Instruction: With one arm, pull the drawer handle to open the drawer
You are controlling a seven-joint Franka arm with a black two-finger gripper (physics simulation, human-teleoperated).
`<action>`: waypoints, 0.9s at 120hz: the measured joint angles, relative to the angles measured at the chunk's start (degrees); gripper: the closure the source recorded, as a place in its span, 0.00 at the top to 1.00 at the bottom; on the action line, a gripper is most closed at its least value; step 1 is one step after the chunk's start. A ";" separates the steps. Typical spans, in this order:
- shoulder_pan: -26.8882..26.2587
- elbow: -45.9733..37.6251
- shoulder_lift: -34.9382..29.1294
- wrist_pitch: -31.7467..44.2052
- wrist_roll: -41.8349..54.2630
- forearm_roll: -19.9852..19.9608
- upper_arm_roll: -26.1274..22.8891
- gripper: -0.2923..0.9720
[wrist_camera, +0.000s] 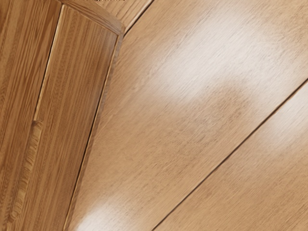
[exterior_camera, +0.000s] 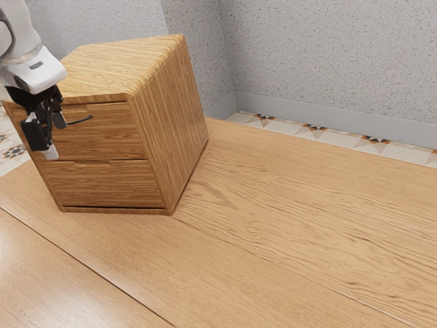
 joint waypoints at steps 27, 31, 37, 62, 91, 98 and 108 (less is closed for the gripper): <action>0.32 -2.18 0.51 9.43 2.68 -0.24 2.17 0.67; 0.25 -2.22 0.73 10.74 3.17 -0.48 2.27 0.65; 0.45 -2.25 1.06 12.66 4.03 -0.99 2.50 0.63; 1.53 -4.82 1.63 19.54 7.83 -3.11 2.66 0.56; 1.93 -6.41 1.37 24.38 11.23 -3.59 4.16 0.54; 1.90 -7.16 1.18 24.93 11.88 -3.65 4.24 0.53; 1.89 -7.74 1.14 25.57 12.72 -3.97 4.31 0.51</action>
